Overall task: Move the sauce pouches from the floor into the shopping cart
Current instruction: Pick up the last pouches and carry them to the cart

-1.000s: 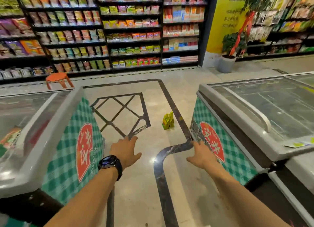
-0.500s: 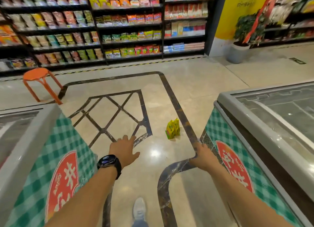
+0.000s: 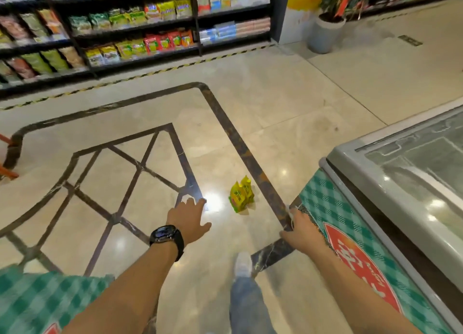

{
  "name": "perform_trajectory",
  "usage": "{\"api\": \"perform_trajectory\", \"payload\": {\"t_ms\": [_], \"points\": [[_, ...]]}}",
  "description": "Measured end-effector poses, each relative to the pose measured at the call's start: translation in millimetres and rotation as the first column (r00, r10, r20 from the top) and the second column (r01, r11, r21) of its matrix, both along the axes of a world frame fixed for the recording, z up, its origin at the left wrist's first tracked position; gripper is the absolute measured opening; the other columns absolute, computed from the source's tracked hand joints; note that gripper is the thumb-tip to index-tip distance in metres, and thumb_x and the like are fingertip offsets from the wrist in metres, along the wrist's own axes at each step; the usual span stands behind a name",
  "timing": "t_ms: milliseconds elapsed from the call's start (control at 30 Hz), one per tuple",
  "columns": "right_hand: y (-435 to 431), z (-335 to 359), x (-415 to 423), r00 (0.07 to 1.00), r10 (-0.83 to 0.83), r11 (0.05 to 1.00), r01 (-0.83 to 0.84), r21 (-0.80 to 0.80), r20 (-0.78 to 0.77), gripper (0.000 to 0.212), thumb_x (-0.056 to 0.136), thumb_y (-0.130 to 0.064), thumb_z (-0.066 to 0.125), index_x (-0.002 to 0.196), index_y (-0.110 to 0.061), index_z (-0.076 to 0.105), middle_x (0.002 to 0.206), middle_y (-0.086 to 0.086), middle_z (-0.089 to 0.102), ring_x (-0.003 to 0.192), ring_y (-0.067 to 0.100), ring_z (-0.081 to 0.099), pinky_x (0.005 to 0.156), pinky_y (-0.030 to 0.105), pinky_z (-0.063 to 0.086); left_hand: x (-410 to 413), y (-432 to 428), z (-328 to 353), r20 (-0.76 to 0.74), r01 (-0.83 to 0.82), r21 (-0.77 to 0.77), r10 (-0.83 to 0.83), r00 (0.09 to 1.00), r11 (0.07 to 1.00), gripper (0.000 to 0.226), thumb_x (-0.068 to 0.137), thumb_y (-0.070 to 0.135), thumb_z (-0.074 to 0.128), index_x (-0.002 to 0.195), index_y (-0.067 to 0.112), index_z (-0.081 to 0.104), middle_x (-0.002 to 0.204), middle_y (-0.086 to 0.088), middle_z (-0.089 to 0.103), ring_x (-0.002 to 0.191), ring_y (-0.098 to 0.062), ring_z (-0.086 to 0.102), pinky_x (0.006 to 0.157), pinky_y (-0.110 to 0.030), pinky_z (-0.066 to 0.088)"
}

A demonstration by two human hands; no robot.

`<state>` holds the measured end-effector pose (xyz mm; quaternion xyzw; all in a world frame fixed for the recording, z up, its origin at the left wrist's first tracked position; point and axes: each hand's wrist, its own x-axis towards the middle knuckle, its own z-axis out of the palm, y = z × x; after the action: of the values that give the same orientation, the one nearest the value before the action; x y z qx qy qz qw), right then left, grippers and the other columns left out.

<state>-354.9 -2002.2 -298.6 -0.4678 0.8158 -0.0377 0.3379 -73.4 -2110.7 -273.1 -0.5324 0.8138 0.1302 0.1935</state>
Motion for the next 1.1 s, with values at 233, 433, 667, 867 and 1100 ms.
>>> {"api": "perform_trajectory", "payload": {"t_ms": [233,433,667,867,1100], "points": [[-139,-103,-52,0.988,-0.103,0.987,0.087,0.139,0.116,0.077,0.08,-0.036,0.068,0.144,-0.012,0.032,0.136,0.016,0.044,0.121,0.033,0.051,0.098,0.04,0.045,-71,-142,-89,0.016,0.019,0.135,-0.021,1.0,0.991,0.069,0.095,0.059,0.049,0.151,0.026,0.026,0.138,-0.008,0.05,0.117,-0.028,0.059,0.085,-0.039,0.054],[-238,-231,-86,0.966,-0.209,0.965,0.179,0.192,0.151,0.075,0.084,-0.033,0.069,0.146,-0.012,0.032,0.146,0.014,0.039,0.131,0.031,0.046,0.105,0.039,0.04,-114,-240,-226,-0.034,-0.039,0.243,0.048,0.998,0.969,0.071,0.091,0.059,0.052,0.149,0.03,0.024,0.138,-0.004,0.052,0.119,-0.027,0.058,0.087,-0.042,0.055],[-310,-450,-91,0.917,-0.338,0.94,0.318,0.123,0.21,0.074,0.084,-0.035,0.07,0.146,-0.015,0.034,0.141,0.009,0.04,0.129,0.029,0.047,0.105,0.041,0.041,-149,-314,-450,-0.107,0.026,0.319,0.009,0.994,0.948,0.087,0.092,0.042,0.062,0.157,0.03,0.005,0.152,-0.004,0.032,0.128,-0.029,0.05,0.086,-0.041,0.053],[-351,-639,-84,0.873,-0.364,0.902,0.417,-0.11,0.324,0.076,0.075,-0.038,0.079,0.14,-0.02,0.044,0.138,0.001,0.051,0.129,0.02,0.05,0.107,0.042,0.043,-180,-376,-645,-0.416,0.207,0.322,-0.059,0.908,0.924,0.098,0.085,0.019,0.073,0.158,0.035,0.009,0.168,0.005,0.011,0.148,-0.022,0.027,0.109,-0.043,0.043],[-359,-740,-69,0.619,-0.45,0.669,0.711,-0.217,0.644,0.066,0.072,-0.014,0.085,0.13,-0.017,0.054,0.119,0.007,0.068,0.108,0.031,0.067,0.093,0.055,0.052,-179,-380,-736,-0.623,0.189,0.548,0.247,0.743,0.815,0.074,0.071,0.018,0.086,0.126,0.041,0.042,0.111,0.009,0.067,0.096,-0.019,0.068,0.08,-0.045,0.058]]}}
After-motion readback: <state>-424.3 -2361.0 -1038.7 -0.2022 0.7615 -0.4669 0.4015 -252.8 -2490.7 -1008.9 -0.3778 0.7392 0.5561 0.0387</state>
